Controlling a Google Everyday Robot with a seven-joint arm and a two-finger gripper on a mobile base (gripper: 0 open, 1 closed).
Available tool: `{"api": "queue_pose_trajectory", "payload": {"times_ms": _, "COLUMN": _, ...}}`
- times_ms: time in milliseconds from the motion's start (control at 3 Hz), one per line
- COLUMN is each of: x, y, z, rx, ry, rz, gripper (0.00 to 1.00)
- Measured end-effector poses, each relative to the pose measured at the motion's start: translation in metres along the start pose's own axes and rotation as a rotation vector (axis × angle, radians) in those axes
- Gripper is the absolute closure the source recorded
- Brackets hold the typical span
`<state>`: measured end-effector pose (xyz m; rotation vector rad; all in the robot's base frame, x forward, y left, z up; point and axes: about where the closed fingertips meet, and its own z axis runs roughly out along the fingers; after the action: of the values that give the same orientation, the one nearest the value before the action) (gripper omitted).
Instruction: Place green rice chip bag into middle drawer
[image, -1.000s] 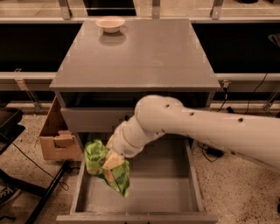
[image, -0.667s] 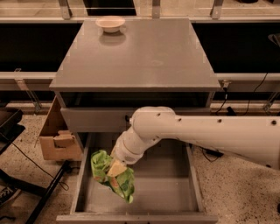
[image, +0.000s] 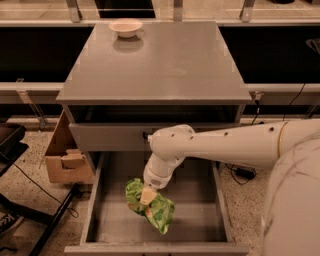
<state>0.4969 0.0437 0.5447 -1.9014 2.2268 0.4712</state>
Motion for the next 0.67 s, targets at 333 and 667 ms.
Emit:
{"api": "queue_pose_trajectory", "payload": {"times_ms": 333, "x": 0.0178, "y": -0.0076, "z": 0.0076, "rx": 0.005, "ry": 0.076, "rz": 0.097, "gripper": 1.0}}
{"api": "queue_pose_trajectory", "payload": {"times_ms": 667, "x": 0.0186, "y": -0.008, "z": 0.008, "rx": 0.006, "ry": 0.078, "rz": 0.116, "gripper": 0.82}}
